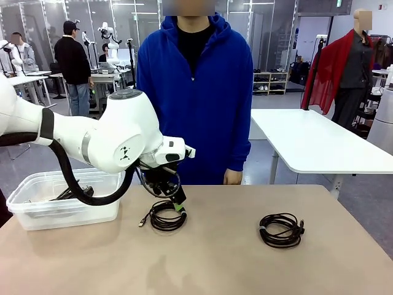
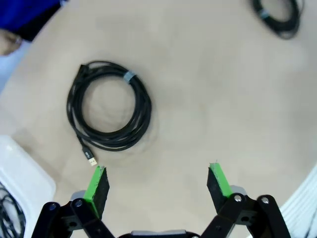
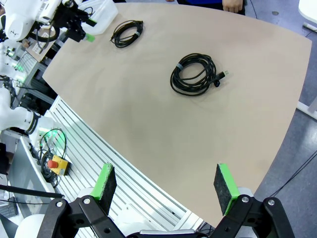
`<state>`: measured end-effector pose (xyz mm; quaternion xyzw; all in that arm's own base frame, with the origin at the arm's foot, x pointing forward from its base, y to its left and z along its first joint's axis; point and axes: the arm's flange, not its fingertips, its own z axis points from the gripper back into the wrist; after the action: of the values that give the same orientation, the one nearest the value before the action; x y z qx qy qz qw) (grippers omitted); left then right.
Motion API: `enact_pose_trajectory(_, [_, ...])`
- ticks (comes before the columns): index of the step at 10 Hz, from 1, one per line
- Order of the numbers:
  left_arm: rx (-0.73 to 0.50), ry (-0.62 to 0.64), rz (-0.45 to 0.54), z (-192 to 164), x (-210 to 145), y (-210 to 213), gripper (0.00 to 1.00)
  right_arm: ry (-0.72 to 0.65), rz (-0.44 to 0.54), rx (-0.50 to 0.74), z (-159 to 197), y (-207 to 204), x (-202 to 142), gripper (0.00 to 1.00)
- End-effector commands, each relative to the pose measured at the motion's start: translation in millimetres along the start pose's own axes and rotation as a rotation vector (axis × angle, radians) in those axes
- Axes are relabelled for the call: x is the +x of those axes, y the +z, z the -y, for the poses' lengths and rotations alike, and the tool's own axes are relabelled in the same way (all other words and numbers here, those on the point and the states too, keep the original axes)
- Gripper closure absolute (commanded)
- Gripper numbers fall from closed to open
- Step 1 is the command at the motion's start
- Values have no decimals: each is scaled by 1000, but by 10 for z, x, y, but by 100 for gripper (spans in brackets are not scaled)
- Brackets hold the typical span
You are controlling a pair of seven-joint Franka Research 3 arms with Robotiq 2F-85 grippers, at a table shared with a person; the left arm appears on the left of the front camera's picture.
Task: Organize and store the cables.
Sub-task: Place the USB Extension Cable into the Organizing box.
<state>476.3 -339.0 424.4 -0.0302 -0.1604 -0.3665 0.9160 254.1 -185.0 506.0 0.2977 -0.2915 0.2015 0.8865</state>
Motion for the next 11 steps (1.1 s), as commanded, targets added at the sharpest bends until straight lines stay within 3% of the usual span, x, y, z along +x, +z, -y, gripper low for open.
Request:
enact_pose_trajectory(1, [3, 134, 30, 69, 192, -120, 0, 13, 12, 10, 8, 1, -3, 0])
enact_pose_trajectory(5, [54, 286, -56, 18, 395, -437, 0, 13, 12, 10, 8, 1, -3, 0])
enact_pose_trajectory(8, [-9, 320, -61, -75, 595, -683, 0, 13, 12, 10, 8, 1, -3, 0])
enact_pose_trajectory(11, [-44, 451, -112, -153, 741, -863, 0, 13, 12, 10, 8, 1, -3, 0])
